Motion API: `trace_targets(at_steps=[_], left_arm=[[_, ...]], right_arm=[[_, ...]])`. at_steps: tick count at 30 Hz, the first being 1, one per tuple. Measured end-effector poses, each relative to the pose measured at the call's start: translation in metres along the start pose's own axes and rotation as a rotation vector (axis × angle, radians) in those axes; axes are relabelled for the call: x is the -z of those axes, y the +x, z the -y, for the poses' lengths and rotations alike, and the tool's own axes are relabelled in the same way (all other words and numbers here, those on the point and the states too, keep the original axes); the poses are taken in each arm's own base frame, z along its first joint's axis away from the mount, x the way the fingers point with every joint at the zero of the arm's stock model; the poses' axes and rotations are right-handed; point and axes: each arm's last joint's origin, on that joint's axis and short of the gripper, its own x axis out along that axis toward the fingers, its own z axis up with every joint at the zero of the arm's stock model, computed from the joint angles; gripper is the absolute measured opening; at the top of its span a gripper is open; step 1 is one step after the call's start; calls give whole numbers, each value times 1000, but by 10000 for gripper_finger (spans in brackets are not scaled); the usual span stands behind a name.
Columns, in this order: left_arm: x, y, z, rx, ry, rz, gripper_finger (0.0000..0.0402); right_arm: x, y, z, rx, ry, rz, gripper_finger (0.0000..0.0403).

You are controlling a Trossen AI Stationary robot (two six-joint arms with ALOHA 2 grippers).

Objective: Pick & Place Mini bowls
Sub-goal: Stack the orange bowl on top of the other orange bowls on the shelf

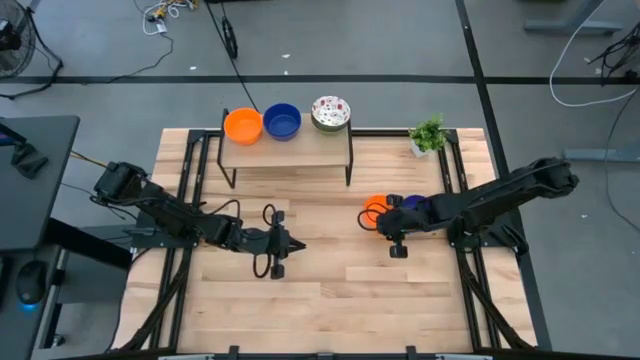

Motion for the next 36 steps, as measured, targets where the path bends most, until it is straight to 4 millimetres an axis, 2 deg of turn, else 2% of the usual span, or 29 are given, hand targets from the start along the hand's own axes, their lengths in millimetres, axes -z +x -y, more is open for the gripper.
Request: trace_targets(at_steps=[3, 6, 10, 15, 23, 26, 32, 36], left_arm=[[0, 0, 0, 0, 0, 0, 25], [0, 0, 0, 1, -1, 0, 25], [0, 0, 0, 3, -2, 0, 25], [0, 0, 0, 4, -2, -1, 25], [0, 0, 0, 4, -1, -1, 25], [0, 0, 0, 4, 28, 0, 25], [-7, 0, 1, 12, 112, 67, 29], [-13, -1, 3, 69, 175, 125, 64]], right_arm=[[7, 6, 2, 76, -7, -11, 99], [10, 10, 2, 74, -12, 2, 122], [12, 13, 1, 51, -8, 35, 132], [16, 15, 2, 56, -1, 22, 105], [15, 16, 5, 61, -9, 30, 19], [7, 15, 1, 8, -27, 108, 7], [-27, 1, -13, -103, -102, 367, 4], [-46, 1, -22, -123, -167, 417, 3]])
